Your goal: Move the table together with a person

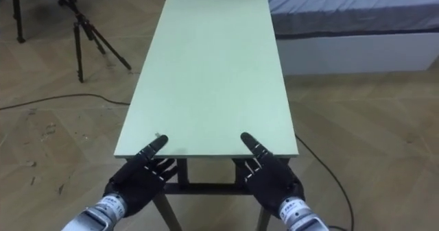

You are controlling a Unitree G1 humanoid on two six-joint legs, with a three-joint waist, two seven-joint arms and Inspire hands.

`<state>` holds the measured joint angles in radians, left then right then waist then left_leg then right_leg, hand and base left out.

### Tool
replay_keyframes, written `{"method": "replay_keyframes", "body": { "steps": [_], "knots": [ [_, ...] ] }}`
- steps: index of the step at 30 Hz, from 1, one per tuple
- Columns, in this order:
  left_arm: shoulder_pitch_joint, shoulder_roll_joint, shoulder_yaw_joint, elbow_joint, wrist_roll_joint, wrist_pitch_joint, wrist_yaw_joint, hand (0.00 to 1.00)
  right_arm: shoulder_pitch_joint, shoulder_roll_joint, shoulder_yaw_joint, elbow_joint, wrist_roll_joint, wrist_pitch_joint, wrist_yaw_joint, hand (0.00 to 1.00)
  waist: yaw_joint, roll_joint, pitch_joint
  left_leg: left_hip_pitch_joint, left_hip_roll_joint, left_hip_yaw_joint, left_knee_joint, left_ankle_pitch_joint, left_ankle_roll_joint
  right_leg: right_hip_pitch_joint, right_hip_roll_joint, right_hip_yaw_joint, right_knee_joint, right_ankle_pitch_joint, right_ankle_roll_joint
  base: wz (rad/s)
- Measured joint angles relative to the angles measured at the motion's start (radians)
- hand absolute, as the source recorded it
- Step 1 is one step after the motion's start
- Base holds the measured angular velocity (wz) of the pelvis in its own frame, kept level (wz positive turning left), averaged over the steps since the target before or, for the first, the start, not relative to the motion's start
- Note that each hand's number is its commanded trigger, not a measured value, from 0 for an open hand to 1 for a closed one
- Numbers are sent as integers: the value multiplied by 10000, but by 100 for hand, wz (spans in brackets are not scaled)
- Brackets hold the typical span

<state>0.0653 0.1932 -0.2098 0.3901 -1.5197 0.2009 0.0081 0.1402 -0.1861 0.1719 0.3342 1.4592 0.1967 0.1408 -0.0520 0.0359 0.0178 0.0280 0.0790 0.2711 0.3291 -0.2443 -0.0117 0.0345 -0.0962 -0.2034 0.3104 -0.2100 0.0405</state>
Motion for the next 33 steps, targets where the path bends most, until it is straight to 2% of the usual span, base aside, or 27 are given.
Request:
{"method": "replay_keyframes", "body": {
  "steps": [5, 10, 12, 16, 23, 26, 27, 28, 29, 30, 31, 32, 33],
  "knots": [
    [-221, -254, 218, -186, -280, -1, 585, 0, -30, 16, -35, -226, 325, -13, -342, 0, 52, 9, -6, -146, -9, -1, -1, -2, 1, -203, 14, 103, -10, 9, 0, -3],
    [-220, -662, 610, -296, -877, -1, 1134, 0, -26, 298, -230, -342, 1174, -17, -723, 0, 50, 123, -37, -167, -13, 1, -15, -2, 2, -200, 25, 112, -66, 44, 10, -1],
    [-220, -725, 687, -384, -1065, -1, 1413, 0, -25, 415, -318, -372, 1456, -16, -816, 0, 30, 159, -50, -170, -13, 1, -26, 0, 3, -206, 25, 108, -55, 45, 9, 0],
    [-217, -1007, 976, -482, -1245, -5, 1842, 0, -12, 499, -386, -458, 1513, -17, -1067, 0, 41, 181, -66, -107, -24, 4, -67, 10, 10, -166, 23, 107, -31, 47, 8, 0],
    [-213, -1059, 1049, -789, -1284, -8, 2592, 0, 9, 641, -466, -664, 1514, -47, -1523, 0, 65, 181, -66, -65, -27, 3, -70, 13, 12, -147, 23, 115, -24, 54, 0, 0],
    [-213, -1164, 1126, -807, -1285, -71, 2694, 0, 8, 790, -468, -669, 1516, -210, -1607, 0, 66, 180, -66, -49, -28, 0, -80, 13, 12, -147, 23, 117, -25, 56, -2, 0],
    [-213, -1240, 1198, -809, -1287, -88, 2746, 5, 6, 847, -470, -671, 1516, -259, -1641, 0, 53, 180, -66, -38, -31, 0, -84, 13, 12, -142, 21, 125, -40, 55, -2, 0],
    [-213, -1332, 1278, -814, -1287, -122, 2820, 32, 6, 869, -469, -718, 1517, -283, -1736, 0, 43, 181, -66, -31, -36, -3, -90, 13, 12, -134, 15, 125, -52, 55, -2, 0],
    [-214, -1368, 1294, -829, -1291, -148, 2869, 46, 5, 873, -469, -734, 1524, -294, -1791, 0, 44, 181, -66, -27, -38, -3, -95, 13, 12, -129, 13, 125, -52, 55, -1, 0],
    [-214, -1396, 1294, -842, -1294, -182, 2915, 77, 4, 879, -469, -767, 1534, -310, -1878, 0, 49, 179, -66, -16, -39, -4, -103, 14, 12, -118, 14, 128, -51, 55, -1, 0],
    [-214, -1418, 1294, -858, -1300, -221, 2957, 100, 4, 918, -469, -799, 1526, -340, -1945, 57, 47, 179, -65, -4, -43, -3, -135, 14, 12, -114, 13, 133, -60, 55, -1, 0],
    [-214, -1430, 1294, -858, -1312, -256, 2960, 100, 4, 959, -469, -800, 1526, -377, -1957, 89, 46, 179, -65, 0, -44, -3, -164, 15, 14, -113, 13, 134, -61, 55, -1, 0],
    [-214, -1452, 1293, -858, -1378, -326, 2966, 100, 4, 1070, -469, -802, 1526, -489, -1978, 100, 42, 176, -63, 0, -48, -3, -195, 24, 16, -115, 11, 134, -46, 55, -1, 0]
  ]
}}
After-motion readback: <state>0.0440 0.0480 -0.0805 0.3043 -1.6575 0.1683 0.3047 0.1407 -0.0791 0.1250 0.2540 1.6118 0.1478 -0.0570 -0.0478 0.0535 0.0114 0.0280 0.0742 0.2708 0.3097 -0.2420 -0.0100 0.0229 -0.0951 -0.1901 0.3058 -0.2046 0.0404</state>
